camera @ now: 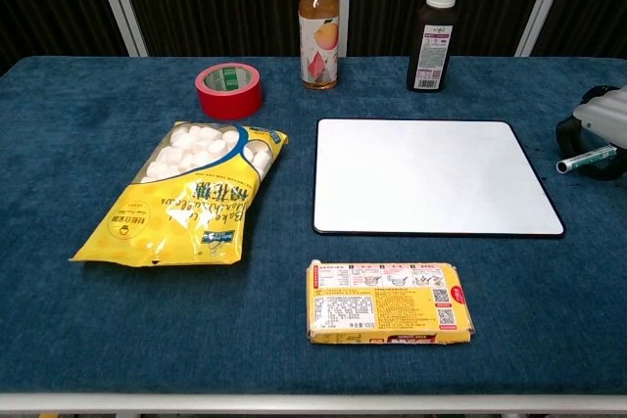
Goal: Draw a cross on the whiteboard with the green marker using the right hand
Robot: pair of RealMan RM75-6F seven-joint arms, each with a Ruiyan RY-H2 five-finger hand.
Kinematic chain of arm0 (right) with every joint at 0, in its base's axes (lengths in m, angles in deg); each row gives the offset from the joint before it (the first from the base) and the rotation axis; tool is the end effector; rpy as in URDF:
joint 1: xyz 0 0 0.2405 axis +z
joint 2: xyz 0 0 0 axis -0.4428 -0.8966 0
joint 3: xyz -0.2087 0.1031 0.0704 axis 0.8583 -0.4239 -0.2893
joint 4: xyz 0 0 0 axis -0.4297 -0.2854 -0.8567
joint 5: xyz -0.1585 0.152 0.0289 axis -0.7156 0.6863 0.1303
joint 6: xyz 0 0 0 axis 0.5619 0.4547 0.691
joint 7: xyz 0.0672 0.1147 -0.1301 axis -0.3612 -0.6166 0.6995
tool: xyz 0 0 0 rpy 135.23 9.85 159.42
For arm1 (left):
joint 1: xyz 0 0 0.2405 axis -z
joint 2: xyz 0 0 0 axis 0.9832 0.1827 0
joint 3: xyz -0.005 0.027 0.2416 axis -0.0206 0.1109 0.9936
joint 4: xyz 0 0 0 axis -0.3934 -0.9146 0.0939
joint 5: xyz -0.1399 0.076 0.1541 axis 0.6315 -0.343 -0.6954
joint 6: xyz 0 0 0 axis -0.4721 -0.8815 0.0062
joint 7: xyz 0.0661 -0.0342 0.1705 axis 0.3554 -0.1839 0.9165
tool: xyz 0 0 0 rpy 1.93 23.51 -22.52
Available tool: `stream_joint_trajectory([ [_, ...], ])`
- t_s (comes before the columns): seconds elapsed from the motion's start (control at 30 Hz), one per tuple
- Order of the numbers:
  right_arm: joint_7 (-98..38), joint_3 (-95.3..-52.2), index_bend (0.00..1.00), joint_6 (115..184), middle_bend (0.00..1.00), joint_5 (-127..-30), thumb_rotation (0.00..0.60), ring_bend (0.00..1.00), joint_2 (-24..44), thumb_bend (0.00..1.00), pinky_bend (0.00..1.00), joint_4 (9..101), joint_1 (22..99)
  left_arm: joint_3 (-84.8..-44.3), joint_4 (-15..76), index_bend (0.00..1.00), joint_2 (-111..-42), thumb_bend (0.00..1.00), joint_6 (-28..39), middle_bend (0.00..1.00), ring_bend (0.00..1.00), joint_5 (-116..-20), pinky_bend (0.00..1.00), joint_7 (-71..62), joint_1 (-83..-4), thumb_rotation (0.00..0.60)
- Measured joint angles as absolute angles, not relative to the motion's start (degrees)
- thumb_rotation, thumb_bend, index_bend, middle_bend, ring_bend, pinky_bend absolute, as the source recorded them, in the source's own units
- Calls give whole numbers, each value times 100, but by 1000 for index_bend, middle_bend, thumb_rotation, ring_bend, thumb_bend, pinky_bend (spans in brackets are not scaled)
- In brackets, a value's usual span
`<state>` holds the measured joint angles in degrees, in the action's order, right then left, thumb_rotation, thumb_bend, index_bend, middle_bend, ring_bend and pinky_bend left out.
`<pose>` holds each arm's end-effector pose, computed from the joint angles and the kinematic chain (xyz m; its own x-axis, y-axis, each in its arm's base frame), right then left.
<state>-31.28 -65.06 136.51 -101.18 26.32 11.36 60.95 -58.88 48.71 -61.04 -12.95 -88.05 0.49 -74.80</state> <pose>-0.3323 -0.4096 -0.0068 0.7810 -0.2060 0.5896 -0.6244 -0.2753 0.7310 -0.3223 0.2198 0.1231 0.4471 0.0649 0.8921 0.8894 0.0733 -0.4511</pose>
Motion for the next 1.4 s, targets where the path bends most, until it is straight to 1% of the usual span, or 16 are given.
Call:
stream_joint_trajectory([
  [0.2, -3193, -6515, 598, 13749, 527, -10143, 600, 283, 2620, 417, 88, 1152, 6109, -5890, 4866, 146, -6097, 41, -1298, 88, 15, -8797, 0, 26, -7486, 600],
  [0.3, -3372, -6585, 613, 14148, 542, -10181, 600, 304, 2456, 450, 96, 1432, 6092, -5895, 4845, 146, -6083, 40, -1312, 88, 14, -8813, 0, -13, -7487, 600],
  [0.4, -3705, -6692, 618, 14648, 554, -10193, 600, 317, 2149, 463, 129, 2080, 6061, -5903, 4839, 146, -6077, 40, -1311, 88, 14, -8850, 0, -35, -7466, 600],
  [0.5, -4231, -6833, 619, 14872, 557, -10159, 600, 322, 1796, 493, 146, 2966, 6037, -5913, 4815, 146, -6089, 40, -1317, 88, 15, -8897, 0, -73, -7443, 600],
  [0.53, -4518, -6892, 619, 14904, 556, -10129, 600, 322, 1677, 503, 147, 3327, 6033, -5913, 4802, 146, -6094, 41, -1320, 88, 15, -8910, 0, -90, -7439, 600],
  [0.63, -5354, -7024, 619, 14885, 556, -10036, 600, 322, 1488, 516, 149, 3972, 6049, -5901, 4771, 146, -6098, 40, -1332, 88, 14, -8941, 0, -137, -7441, 600],
  [0.77, -6524, -7179, 619, 14698, 556, -9893, 600, 322, 1452, 528, 148, 4265, 6124, -5888, 4754, 146, -6084, 41, -1367, 88, 15, -8942, 0, -186, -7474, 600],
  [0.9, -7581, -7331, 619, 14435, 556, -9732, 600, 322, 1637, 534, 148, 4330, 6237, -5869, 4762, 146, -6070, 41, -1378, 88, 14, -8948, 0, -209, -7495, 600],
  [1.03, -8225, -7463, 620, 14187, 556, -9569, 600, 321, 2101, 576, 148, 4256, 6364, -5862, 4766, 146, -6065, 40, -1385, 88, 15, -8948, 0, -244, -7508, 600],
  [1.23, -8329, -7607, 624, 13983, 556, -9325, 600, 321, 2772, 610, 148, 3863, 6495, -5845, 4649, 147, -6102, 40, -1402, 88, 15, -8982, 0, -371, -7527, 600],
  [1.4, -8360, -7752, 624, 13987, 556, -9179, 600, 322, 3204, 623, 148, 3496, 6547, -5850, 4563, 148, -6135, 41, -1415, 88, 15, -9001, 0, -474, -7529, 600],
])
